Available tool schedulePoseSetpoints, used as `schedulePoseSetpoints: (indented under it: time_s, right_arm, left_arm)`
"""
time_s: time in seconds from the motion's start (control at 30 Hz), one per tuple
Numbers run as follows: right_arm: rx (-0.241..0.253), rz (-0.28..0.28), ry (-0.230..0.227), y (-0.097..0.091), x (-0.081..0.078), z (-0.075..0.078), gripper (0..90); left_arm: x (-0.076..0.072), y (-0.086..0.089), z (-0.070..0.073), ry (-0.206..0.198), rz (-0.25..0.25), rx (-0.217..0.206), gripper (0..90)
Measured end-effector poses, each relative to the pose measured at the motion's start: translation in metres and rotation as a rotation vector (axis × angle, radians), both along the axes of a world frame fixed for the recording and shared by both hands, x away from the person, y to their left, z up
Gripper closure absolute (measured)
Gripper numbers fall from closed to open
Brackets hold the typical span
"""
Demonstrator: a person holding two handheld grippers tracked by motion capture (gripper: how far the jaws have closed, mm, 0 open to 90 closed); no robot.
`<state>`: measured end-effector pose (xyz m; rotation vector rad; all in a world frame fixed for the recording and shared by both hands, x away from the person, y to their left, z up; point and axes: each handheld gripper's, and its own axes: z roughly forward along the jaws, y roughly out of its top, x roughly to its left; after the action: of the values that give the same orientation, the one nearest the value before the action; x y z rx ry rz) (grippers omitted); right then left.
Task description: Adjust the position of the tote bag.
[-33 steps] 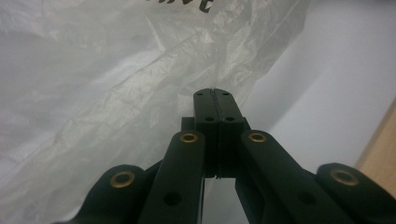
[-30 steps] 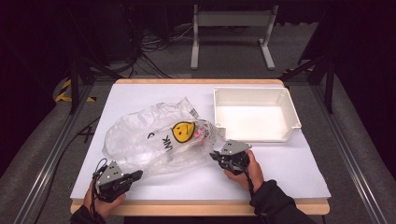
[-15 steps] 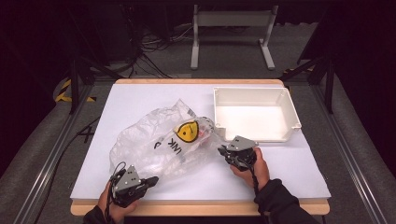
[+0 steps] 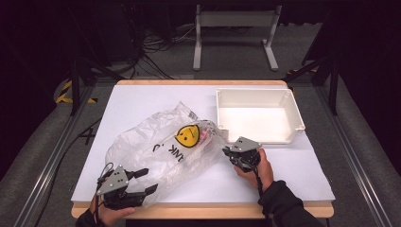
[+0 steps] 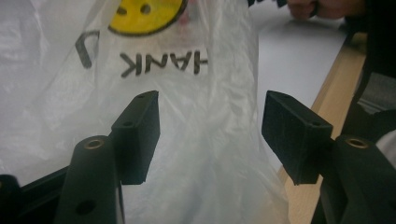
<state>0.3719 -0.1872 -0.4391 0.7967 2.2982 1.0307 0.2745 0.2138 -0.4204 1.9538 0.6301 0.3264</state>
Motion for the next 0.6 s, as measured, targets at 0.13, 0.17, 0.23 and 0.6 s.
schedulePoseSetpoints:
  time_s: [0.13,0.17,0.23,0.6]
  right_arm:
    - [0.006,-0.001,0.000,0.000,0.000,0.000,86.8]
    - [0.005,-0.003,-0.001,0.000,0.001,0.000,86.7]
    - [0.004,-0.004,0.001,-0.001,0.001,0.000,86.5]
    - [0.047,0.005,-0.003,-0.002,-0.001,0.003,65.3]
  left_arm:
    - [-0.002,0.005,0.010,-0.047,0.031,0.007,31.3]
    - [-0.001,0.008,0.013,-0.052,0.042,-0.002,29.2]
    - [0.001,0.013,0.018,-0.063,0.080,0.009,25.0]
    - [0.052,0.065,0.023,-0.082,0.332,0.070,20.6]
